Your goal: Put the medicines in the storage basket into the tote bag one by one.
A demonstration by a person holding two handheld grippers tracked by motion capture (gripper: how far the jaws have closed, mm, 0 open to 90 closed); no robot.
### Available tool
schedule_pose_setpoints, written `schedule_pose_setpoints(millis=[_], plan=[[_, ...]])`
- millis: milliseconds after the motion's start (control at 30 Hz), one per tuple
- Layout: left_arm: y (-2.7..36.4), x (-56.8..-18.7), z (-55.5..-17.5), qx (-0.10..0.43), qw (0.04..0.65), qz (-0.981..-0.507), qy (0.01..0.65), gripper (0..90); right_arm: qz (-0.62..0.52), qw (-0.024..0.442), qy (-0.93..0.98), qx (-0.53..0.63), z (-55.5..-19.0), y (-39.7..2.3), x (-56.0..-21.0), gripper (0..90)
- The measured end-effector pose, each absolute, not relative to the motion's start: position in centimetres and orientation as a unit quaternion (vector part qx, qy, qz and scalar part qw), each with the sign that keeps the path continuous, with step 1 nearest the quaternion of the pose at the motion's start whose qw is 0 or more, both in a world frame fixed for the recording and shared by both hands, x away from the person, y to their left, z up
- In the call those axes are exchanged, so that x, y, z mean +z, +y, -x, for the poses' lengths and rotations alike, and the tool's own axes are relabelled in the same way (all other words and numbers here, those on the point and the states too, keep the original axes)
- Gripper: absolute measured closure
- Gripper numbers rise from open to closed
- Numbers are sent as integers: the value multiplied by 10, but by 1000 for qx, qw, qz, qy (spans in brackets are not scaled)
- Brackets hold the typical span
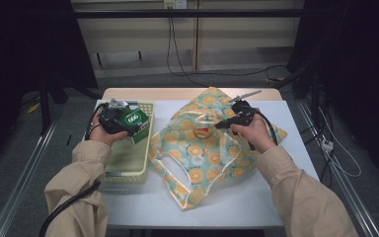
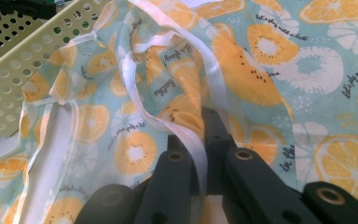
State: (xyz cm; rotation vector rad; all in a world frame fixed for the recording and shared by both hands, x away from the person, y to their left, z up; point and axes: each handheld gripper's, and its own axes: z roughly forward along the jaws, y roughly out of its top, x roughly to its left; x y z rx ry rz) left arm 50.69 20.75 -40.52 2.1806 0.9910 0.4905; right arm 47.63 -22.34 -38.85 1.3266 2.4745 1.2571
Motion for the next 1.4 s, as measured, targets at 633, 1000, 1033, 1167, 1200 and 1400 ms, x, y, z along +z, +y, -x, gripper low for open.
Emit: schedule_pose_setpoints(millis=[633, 1000, 1033, 1167, 1200, 1400], plan=[[200, -403, -503, 176, 310, -839, 411, 166, -433, 34, 804, 406, -476, -225, -389, 900], [203, -369, -493, 156, 321, -829, 430, 170, -435, 39, 800, 412, -474, -226, -386, 900], [203, -365, -492, 159, 324, -826, 433, 171, -435, 39, 799, 412, -474, -226, -386, 900], [206, -353, -487, 157, 328, -826, 430, 171, -432, 39, 801, 412, -473, -225, -385, 900], [206, -350, -486, 156, 328, -827, 430, 171, -432, 40, 801, 412, -472, -226, -385, 900], [209, -333, -478, 150, 349, -821, 427, 171, -433, 43, 803, 408, -472, -227, -387, 900]])
